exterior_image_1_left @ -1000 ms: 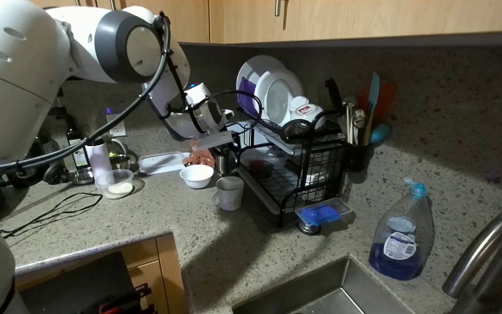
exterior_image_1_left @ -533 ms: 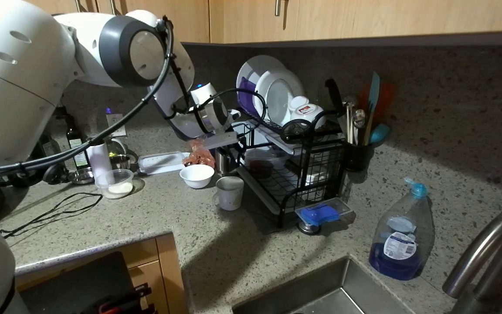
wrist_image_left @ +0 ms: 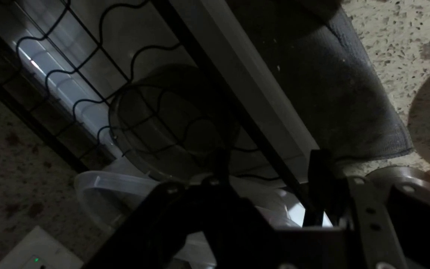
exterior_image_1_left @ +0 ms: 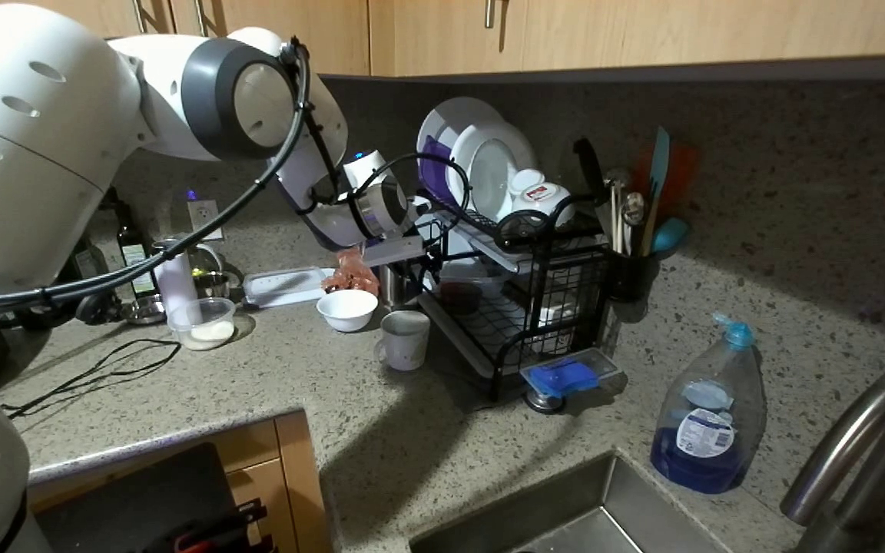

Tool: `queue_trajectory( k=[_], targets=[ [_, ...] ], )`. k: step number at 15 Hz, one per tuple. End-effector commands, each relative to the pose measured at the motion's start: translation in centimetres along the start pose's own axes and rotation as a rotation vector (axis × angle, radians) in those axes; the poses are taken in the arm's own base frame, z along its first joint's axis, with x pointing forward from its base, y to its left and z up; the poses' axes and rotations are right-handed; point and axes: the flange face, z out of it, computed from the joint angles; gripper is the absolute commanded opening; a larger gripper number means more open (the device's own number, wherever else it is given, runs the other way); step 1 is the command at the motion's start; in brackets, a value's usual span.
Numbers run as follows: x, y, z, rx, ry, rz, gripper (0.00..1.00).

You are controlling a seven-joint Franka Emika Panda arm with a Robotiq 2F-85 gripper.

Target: Take the white and the black bowls and place them on the counter

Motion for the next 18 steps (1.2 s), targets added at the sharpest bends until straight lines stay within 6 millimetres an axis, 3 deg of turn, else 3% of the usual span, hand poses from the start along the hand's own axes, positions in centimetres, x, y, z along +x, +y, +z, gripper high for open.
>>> queue_trajectory(
  k=[1, 2, 8, 9, 18],
  targets=[
    [0.5, 0.7, 0.1, -0.012, 0.009, 0.047, 0.69],
    [0.4, 0.8, 0.2, -0.014, 0.008, 0.056, 0.74],
    [0.5, 1.6, 0.9, -0.012, -0.007, 0.076, 0.63],
    [0.5, 1.9, 1.1, -0.012, -0.01, 0.081, 0.57],
    [0.6, 3.2, 3.1, -0.009, -0.05, 0.133, 0.54]
  ],
)
